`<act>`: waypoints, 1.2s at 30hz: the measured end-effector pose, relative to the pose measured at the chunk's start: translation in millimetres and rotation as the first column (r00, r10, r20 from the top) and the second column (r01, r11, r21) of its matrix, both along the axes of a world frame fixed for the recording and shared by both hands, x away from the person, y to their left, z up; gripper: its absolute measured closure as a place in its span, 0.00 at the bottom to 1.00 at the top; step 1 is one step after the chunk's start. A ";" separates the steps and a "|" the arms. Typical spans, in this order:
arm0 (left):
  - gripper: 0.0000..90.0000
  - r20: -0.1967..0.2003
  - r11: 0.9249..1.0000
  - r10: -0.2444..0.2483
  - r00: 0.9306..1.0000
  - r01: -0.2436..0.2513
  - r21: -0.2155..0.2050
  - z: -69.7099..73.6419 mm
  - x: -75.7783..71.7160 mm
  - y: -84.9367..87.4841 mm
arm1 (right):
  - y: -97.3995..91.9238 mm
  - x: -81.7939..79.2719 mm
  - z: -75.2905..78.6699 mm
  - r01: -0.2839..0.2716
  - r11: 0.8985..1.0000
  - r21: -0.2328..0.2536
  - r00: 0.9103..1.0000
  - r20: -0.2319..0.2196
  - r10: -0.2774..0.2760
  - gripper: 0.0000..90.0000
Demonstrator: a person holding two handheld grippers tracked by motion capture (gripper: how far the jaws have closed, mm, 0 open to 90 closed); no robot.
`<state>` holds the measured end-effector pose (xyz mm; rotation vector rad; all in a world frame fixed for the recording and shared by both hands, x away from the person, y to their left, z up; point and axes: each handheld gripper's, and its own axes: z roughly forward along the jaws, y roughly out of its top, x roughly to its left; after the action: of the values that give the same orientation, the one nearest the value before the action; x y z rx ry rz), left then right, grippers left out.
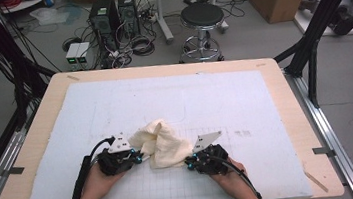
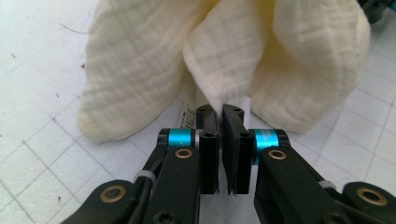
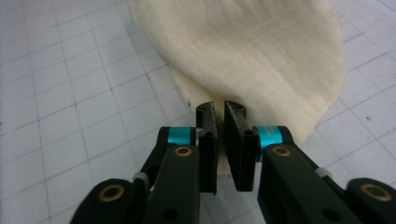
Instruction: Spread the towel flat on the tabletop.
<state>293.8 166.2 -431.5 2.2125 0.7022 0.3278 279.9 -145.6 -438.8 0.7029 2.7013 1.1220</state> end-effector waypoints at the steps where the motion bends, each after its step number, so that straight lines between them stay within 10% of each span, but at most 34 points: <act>1: 0.95 0.000 1.000 -0.001 1.000 0.001 -0.003 1.0 -0.2 0.8 | -0.9 1.0 0.5 -0.004 1.000 0.004 1.000 -0.011 0.004 0.96; 21: 0.95 0.049 0.984 0.029 0.998 -0.020 -0.176 29.5 -22.1 40.6 | -89.3 11.0 29.8 0.193 0.968 0.159 0.980 0.024 -0.199 0.97; 29: 0.95 0.061 0.970 -0.003 0.998 0.017 -0.242 49.4 -45.3 43.8 | -83.6 -0.9 57.0 0.101 0.971 0.215 0.993 0.034 -0.111 0.97; 36: 0.95 0.055 0.970 -0.064 0.996 0.075 -0.230 47.9 -69.0 40.5 | -86.5 -17.2 63.1 0.073 0.983 0.168 0.996 0.045 -0.081 0.97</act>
<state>224.8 206.7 -383.6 1.9959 0.6035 0.2490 262.7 -232.1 -375.7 0.7841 2.5364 1.3377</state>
